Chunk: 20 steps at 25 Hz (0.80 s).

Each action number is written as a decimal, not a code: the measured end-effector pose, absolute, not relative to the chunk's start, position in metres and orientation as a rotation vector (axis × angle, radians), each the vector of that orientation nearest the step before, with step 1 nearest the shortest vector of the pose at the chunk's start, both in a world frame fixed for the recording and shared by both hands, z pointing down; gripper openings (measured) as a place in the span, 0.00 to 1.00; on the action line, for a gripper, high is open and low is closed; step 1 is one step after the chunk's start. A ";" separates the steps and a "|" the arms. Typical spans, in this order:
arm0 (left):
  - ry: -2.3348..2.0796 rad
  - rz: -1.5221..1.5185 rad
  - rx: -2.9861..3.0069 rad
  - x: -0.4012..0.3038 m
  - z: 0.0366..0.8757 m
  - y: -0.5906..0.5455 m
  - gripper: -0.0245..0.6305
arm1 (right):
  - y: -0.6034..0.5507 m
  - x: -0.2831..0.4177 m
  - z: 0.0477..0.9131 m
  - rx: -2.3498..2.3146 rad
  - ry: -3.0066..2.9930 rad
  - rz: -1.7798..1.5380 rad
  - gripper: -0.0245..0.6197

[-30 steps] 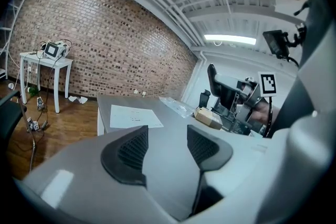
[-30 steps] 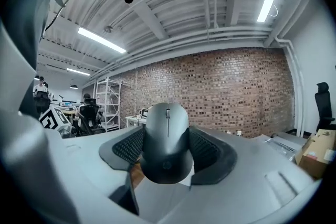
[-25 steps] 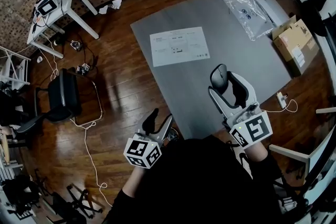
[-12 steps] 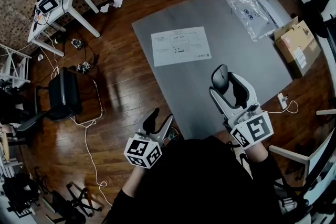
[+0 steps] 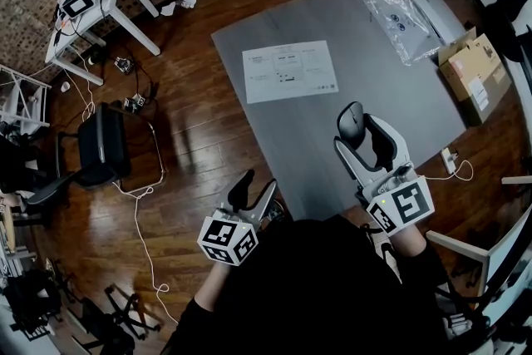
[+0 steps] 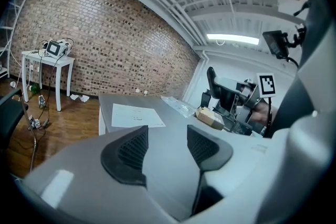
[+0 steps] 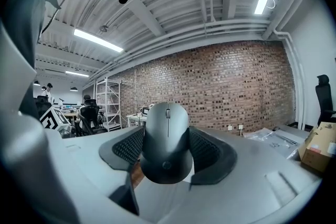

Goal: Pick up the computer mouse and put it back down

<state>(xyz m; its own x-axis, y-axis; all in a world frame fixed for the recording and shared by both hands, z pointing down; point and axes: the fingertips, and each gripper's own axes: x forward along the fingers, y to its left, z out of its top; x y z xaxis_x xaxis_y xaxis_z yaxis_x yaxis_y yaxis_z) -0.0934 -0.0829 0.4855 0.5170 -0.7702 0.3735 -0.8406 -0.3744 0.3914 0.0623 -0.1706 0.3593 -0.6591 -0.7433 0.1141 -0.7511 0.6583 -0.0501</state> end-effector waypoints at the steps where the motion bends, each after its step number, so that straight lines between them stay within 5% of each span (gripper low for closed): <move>1: -1.311 0.173 2.219 -0.094 0.486 -0.083 0.37 | -0.172 0.062 0.361 1.256 -2.781 0.143 0.47; 10: -1.331 0.177 2.172 -0.101 0.493 -0.083 0.37 | -0.202 0.066 0.406 1.295 -2.673 0.315 0.47; 20: -1.406 0.172 2.093 -0.119 0.500 -0.070 0.37 | -0.258 0.063 0.572 1.184 -2.318 0.502 0.47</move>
<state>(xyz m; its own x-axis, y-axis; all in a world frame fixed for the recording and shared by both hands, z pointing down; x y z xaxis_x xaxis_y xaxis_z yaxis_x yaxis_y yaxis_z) -0.1190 -0.0703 0.4996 0.4290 -0.7982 0.4228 -0.8765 -0.2546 0.4085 0.0631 -0.2577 0.5719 -0.5061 -0.6459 0.5715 -0.8245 0.5568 -0.1008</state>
